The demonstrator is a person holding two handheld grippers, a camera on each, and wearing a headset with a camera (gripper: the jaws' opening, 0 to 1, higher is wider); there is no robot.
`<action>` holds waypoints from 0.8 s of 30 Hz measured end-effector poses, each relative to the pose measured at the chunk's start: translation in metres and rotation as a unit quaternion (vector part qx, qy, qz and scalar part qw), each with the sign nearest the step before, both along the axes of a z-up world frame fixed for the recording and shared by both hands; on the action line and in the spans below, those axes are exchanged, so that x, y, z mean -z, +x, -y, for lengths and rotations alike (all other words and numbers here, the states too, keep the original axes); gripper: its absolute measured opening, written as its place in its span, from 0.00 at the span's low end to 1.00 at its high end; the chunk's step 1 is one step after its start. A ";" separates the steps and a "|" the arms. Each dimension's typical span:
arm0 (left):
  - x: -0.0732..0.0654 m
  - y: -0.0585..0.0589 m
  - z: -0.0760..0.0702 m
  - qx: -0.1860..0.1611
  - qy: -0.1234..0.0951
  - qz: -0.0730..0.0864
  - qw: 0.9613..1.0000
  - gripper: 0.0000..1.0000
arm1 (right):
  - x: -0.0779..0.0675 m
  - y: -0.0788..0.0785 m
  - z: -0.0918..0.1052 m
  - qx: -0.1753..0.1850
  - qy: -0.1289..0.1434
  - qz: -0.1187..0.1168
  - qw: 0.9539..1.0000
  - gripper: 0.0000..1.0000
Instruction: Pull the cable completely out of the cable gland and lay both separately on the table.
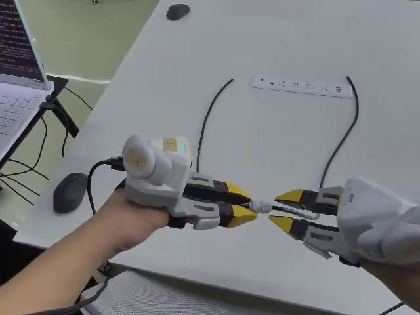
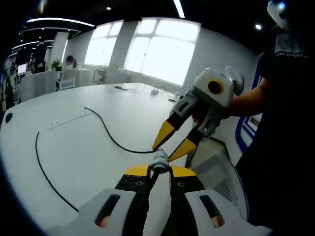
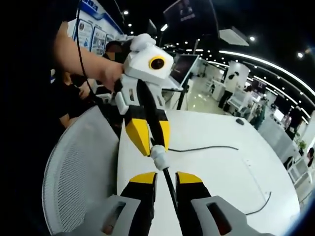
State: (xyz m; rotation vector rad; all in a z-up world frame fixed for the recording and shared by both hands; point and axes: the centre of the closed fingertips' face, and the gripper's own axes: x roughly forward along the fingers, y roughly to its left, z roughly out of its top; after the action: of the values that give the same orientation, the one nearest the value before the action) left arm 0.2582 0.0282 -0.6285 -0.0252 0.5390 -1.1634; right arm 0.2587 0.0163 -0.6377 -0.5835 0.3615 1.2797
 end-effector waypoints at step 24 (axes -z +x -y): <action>-0.010 0.010 0.008 0.001 0.012 0.026 1.000 0.14 | -0.006 0.014 0.013 0.058 0.008 -0.001 0.998 0.00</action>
State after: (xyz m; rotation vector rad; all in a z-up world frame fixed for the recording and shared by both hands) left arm 0.2681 0.0202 -0.6181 0.0261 0.5064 -1.1566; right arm 0.2727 0.0029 -0.6316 -0.5409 0.3814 1.1697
